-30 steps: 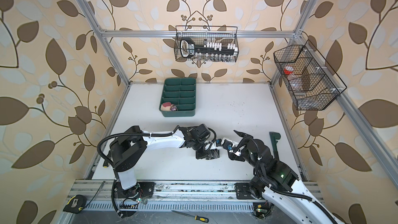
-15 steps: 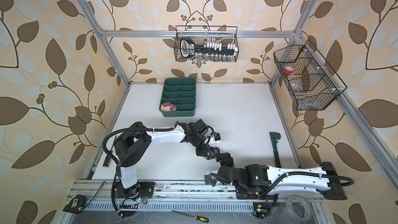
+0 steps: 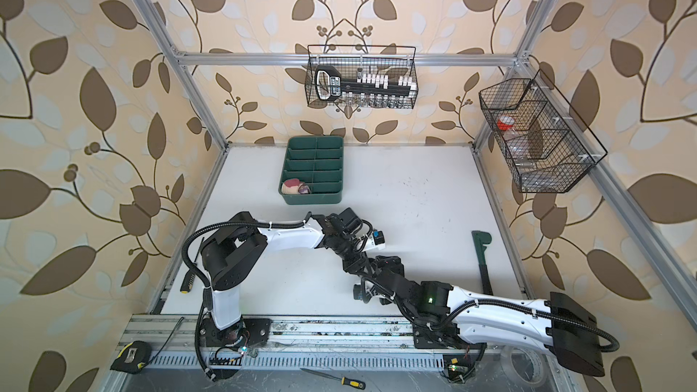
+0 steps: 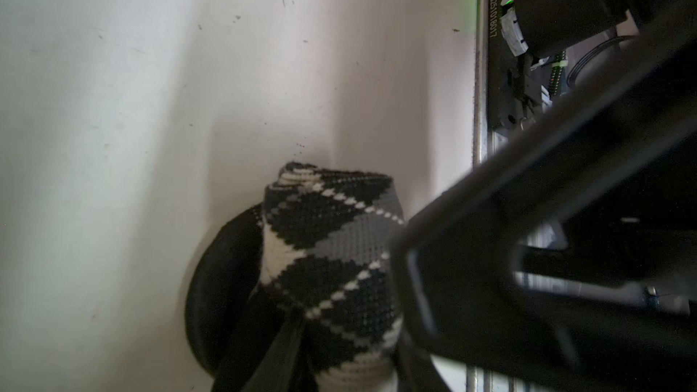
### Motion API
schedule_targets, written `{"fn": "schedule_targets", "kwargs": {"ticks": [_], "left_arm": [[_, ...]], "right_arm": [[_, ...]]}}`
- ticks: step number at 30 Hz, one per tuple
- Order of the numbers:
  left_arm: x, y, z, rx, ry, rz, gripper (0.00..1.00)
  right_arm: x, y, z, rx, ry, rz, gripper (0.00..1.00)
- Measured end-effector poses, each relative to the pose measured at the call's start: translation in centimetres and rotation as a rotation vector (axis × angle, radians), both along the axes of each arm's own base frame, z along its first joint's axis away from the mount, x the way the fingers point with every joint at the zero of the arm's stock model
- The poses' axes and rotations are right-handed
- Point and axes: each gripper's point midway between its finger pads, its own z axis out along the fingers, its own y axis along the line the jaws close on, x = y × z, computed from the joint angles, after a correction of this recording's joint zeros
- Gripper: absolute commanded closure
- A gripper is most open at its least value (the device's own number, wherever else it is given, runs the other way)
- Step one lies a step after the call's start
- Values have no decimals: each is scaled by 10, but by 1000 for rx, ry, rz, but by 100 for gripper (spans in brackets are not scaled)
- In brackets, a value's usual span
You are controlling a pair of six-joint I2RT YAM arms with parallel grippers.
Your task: Roll the socks
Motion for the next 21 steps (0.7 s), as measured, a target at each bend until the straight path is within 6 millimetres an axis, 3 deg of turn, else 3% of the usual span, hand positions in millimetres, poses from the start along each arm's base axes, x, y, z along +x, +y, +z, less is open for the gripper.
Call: {"fn": "schedule_targets", "kwargs": {"ticks": [8, 16, 21], "left_arm": [[-2, -1, 1, -15, 14, 3, 67], [-2, -1, 1, -20, 13, 2, 67], [-2, -2, 2, -27, 7, 3, 64]], "right_arm": [[12, 3, -11, 2, 14, -16, 26], [14, 4, -25, -24, 50, -17, 44], [13, 5, -30, -32, 68, -9, 49]]}}
